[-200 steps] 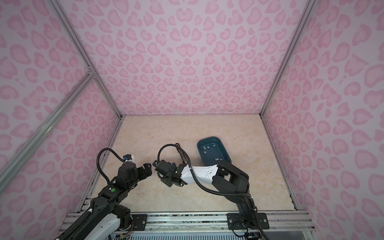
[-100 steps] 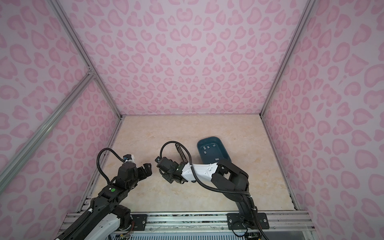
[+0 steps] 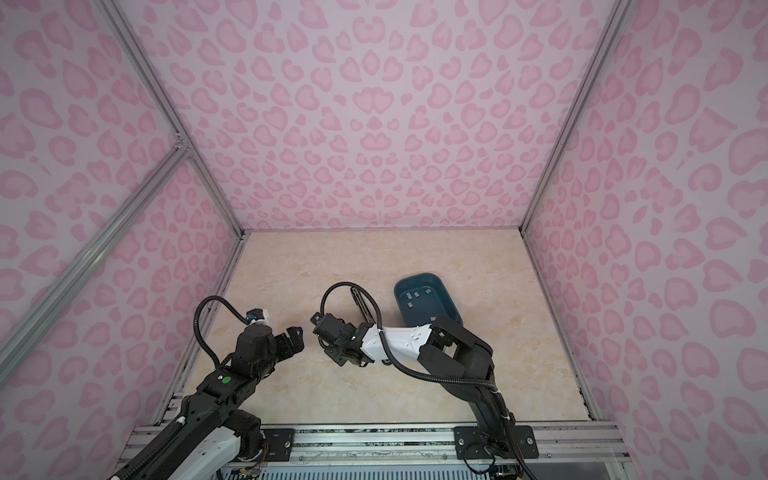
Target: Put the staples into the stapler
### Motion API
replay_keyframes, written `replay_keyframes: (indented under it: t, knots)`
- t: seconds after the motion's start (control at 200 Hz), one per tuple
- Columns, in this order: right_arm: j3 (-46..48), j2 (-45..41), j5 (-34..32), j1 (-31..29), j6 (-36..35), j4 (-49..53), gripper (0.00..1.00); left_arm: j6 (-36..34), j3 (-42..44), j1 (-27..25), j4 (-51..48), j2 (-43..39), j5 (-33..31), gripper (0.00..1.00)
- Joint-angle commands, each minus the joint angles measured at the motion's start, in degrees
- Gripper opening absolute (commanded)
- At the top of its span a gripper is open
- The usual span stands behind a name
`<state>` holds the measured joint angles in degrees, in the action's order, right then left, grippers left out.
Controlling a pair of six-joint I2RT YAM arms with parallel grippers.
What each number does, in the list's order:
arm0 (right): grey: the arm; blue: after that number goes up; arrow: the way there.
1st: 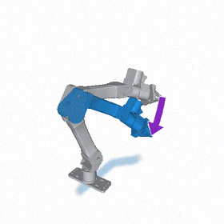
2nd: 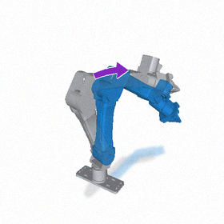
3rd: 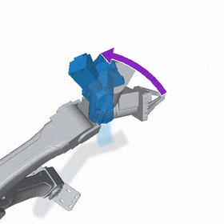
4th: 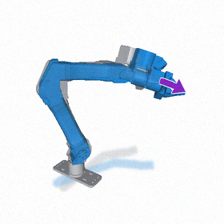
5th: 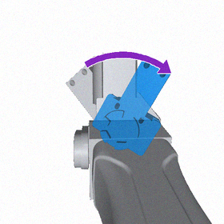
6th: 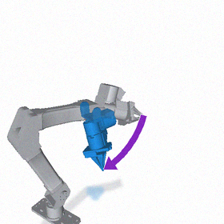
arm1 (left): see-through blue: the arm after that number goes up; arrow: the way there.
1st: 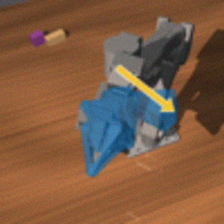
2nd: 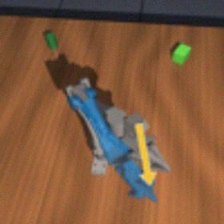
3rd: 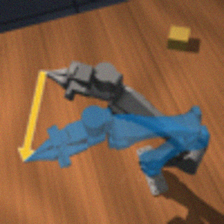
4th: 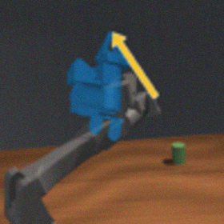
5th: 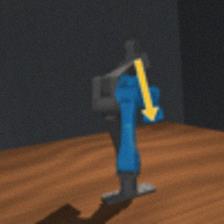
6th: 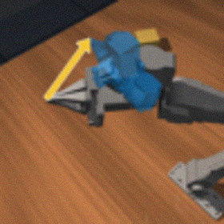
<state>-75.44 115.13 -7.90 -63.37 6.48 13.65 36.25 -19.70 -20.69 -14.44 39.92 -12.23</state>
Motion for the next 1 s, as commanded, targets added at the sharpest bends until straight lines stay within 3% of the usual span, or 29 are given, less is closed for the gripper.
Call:
replay_keyframes:
  t: [0.0,0.995]
  knots:
    - [0.0,0.3,-0.2,0.0,0.7,0.9,0.09,0.0,-0.6,0.0,1.9,0.2,-0.5,0.97]
    - [0.4,0.2,1.0,-0.3,2.0,0.2,0.09,0.0,-0.8,0.0,1.9,0.6,-0.6,0.97]
